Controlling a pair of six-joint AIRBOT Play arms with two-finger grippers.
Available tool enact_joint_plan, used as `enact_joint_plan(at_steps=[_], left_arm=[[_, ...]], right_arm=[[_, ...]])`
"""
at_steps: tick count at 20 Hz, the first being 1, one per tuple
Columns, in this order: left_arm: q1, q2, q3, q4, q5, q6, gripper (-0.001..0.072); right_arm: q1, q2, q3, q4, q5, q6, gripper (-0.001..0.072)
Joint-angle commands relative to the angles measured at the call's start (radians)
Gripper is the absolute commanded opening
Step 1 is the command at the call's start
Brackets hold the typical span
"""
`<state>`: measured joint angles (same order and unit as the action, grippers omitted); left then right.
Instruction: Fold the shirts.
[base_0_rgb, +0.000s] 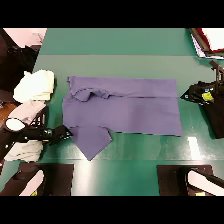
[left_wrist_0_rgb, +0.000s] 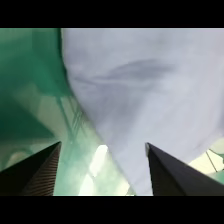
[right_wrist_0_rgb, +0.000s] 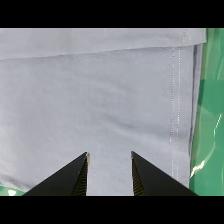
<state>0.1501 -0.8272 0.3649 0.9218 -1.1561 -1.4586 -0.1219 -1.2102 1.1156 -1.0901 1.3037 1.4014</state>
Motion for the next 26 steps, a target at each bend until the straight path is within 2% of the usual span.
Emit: enact_joint_plan(at_steps=[1, 3, 4, 6, 7, 8, 10, 12, 15, 17, 18, 21, 26], left_arm=[[-0.131, 0.002, -0.025, -0.027, 0.142, -0.012, 0.0622], [-0.214, -0.003, -0.025, -0.028, 0.229, -0.063, 0.0413], [-0.235, -0.004, -0.025, -0.031, 0.241, -0.065, 0.0380], [-0.240, -0.004, -0.024, -0.041, 0.232, -0.076, 0.0379], [-0.240, -0.004, -0.021, -0.041, 0.229, -0.085, 0.0340], [-0.240, -0.004, -0.015, -0.041, 0.224, -0.082, 0.0154], [-0.240, -0.004, 0.002, -0.041, 0.216, -0.080, 0.0032], [-0.240, -0.004, 0.035, -0.040, 0.177, -0.078, 0.0027], [-0.240, -0.004, 0.087, -0.040, 0.141, -0.052, 0.0027], [-0.240, -0.004, 0.108, -0.041, 0.142, -0.053, 0.0027], [-0.240, -0.004, 0.111, -0.041, 0.143, -0.053, 0.0027], [-0.240, -0.004, 0.111, -0.041, 0.145, -0.053, 0.0027], [-0.240, -0.004, 0.111, -0.041, 0.152, -0.053, 0.0027]], right_arm=[[0.000, 0.002, -0.001, 0.000, -0.007, 0.000, 0.0304], [0.000, 0.002, -0.001, 0.000, -0.001, 0.000, 0.0303], [0.000, 0.002, -0.001, 0.000, 0.005, 0.000, 0.0304], [-0.001, 0.002, -0.001, -0.002, 0.010, 0.000, 0.0304], [-0.003, 0.002, -0.001, -0.002, 0.015, 0.000, 0.0304], [-0.003, 0.002, -0.001, -0.006, 0.021, 0.000, 0.0304], [-0.023, 0.002, -0.002, -0.011, 0.060, -0.001, 0.0304], [-0.072, 0.013, -0.035, -0.016, 0.106, -0.036, 0.0304], [-0.193, 0.063, -0.206, -0.093, 0.106, -0.042, 0.0312], [-0.298, 0.071, -0.323, -0.112, 0.090, -0.063, 0.0446], [-0.352, 0.069, -0.372, -0.097, 0.074, -0.064, 0.0461], [-0.475, 0.069, -0.486, 0.038, 0.046, -0.186, 0.0448], [-0.454, 0.069, -0.555, 0.051, 0.013, -0.192, 0.0430]])
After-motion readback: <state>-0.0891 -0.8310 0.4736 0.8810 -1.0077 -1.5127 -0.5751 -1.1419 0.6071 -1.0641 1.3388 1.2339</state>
